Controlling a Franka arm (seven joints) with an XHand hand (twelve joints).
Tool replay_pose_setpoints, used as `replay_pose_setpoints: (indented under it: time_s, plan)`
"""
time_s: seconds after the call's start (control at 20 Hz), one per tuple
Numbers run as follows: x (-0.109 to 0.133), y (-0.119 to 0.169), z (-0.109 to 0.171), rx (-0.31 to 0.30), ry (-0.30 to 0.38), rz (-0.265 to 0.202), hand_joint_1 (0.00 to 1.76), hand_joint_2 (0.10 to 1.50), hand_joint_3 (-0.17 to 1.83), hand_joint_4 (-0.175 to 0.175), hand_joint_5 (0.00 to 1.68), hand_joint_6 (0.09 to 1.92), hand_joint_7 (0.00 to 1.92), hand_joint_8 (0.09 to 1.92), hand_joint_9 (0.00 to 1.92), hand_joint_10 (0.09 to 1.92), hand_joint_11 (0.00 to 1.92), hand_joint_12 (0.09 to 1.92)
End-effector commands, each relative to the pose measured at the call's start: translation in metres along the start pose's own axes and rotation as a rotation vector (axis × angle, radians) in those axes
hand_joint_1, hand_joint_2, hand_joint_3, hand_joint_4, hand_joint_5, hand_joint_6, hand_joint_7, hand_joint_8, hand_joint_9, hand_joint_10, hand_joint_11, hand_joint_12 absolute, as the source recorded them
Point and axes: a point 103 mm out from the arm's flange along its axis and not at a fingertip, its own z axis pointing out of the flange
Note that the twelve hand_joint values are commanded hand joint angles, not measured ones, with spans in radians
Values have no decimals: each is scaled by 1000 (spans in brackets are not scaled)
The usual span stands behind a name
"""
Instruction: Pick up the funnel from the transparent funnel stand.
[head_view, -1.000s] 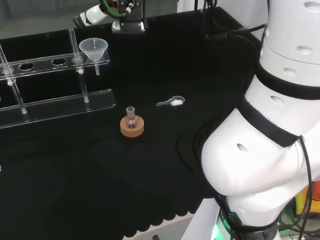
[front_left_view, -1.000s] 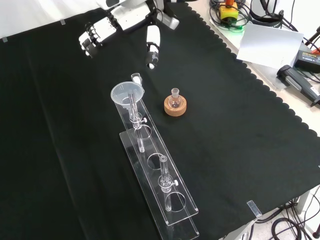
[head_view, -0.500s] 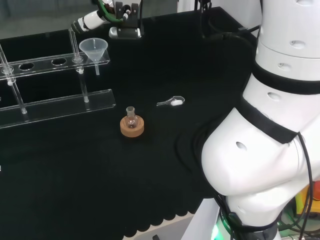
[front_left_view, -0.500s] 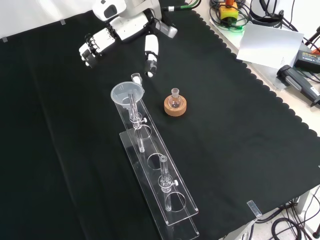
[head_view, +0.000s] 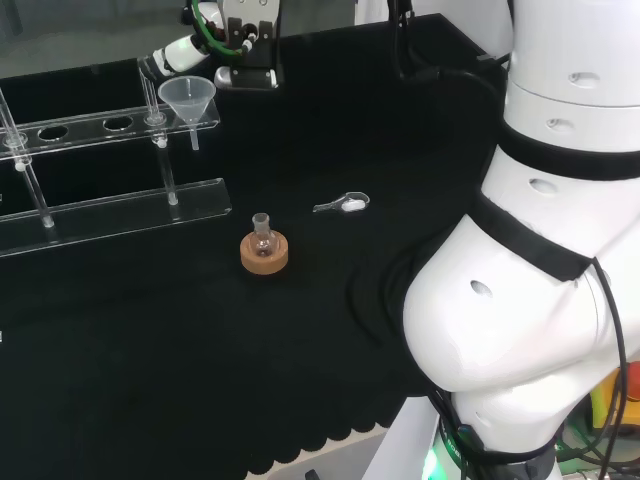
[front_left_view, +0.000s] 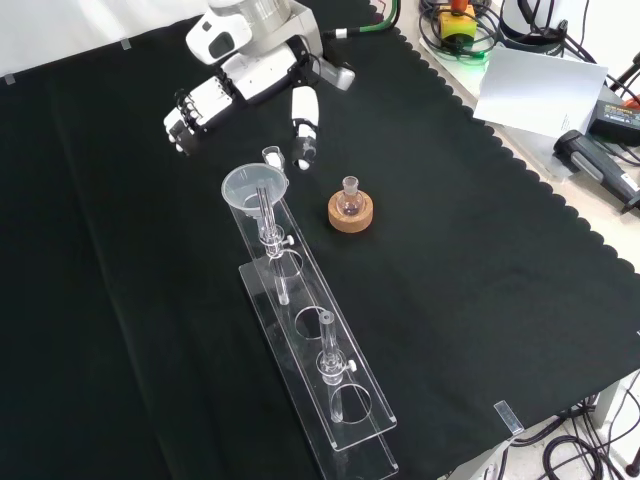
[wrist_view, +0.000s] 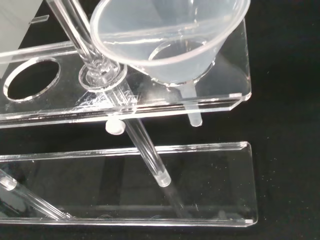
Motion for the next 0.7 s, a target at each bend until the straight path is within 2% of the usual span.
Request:
replay_pose_setpoints:
  time_s: [0.05, 0.7]
  plan:
    - [4, 4, 10, 23, 17, -9, 384, 662, 53, -36, 0, 87, 0, 87, 0, 87, 0, 87]
    - [3, 5, 39, 50, 50, 4, 395, 672, 52, -46, 0, 87, 0, 87, 0, 87, 0, 87]
